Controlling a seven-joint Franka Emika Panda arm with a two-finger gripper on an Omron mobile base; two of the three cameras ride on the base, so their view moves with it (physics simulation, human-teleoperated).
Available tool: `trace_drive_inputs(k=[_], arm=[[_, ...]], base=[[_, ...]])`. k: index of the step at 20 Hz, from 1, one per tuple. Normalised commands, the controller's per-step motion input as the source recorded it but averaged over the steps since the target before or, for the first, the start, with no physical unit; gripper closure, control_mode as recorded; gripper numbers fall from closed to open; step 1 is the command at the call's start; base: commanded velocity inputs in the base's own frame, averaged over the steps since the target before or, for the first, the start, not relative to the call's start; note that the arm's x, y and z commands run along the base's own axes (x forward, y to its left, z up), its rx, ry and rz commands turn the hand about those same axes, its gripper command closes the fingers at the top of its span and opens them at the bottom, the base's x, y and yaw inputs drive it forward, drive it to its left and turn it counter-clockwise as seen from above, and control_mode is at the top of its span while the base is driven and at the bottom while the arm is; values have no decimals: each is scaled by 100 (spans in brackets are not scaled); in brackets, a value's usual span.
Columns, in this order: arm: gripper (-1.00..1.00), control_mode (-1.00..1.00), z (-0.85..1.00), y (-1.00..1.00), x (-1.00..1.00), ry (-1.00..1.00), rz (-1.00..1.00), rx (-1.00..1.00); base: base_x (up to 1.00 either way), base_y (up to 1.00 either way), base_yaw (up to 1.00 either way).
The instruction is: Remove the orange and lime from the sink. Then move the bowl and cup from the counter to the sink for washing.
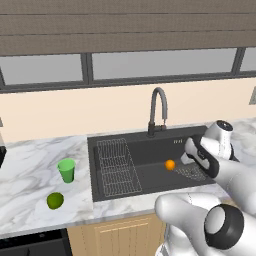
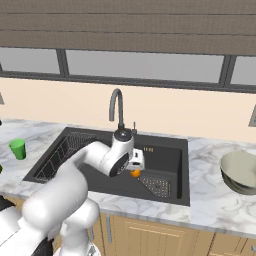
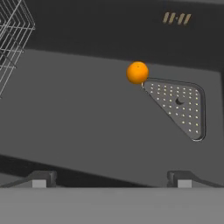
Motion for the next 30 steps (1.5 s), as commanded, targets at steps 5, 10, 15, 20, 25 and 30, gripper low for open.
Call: trace_drive_inputs(k=[5,10,15,20,25,30], arm=[[-100,-100,-8,-10,22,-1,1,1],[-100,-100,-11,-5,21,-1,1,0],[-100,-100,-10,-3,20,0,2,3],[-100,-100,-12,-2,18,0,2,3],[-100,-100,-13,-3,17,0,0,3],[-100,-100,-14,0,22,0,0,0]], base=[[0,0,0],[0,0,0],[0,0,0],[0,0,0],[0,0,0],[0,0,0]])
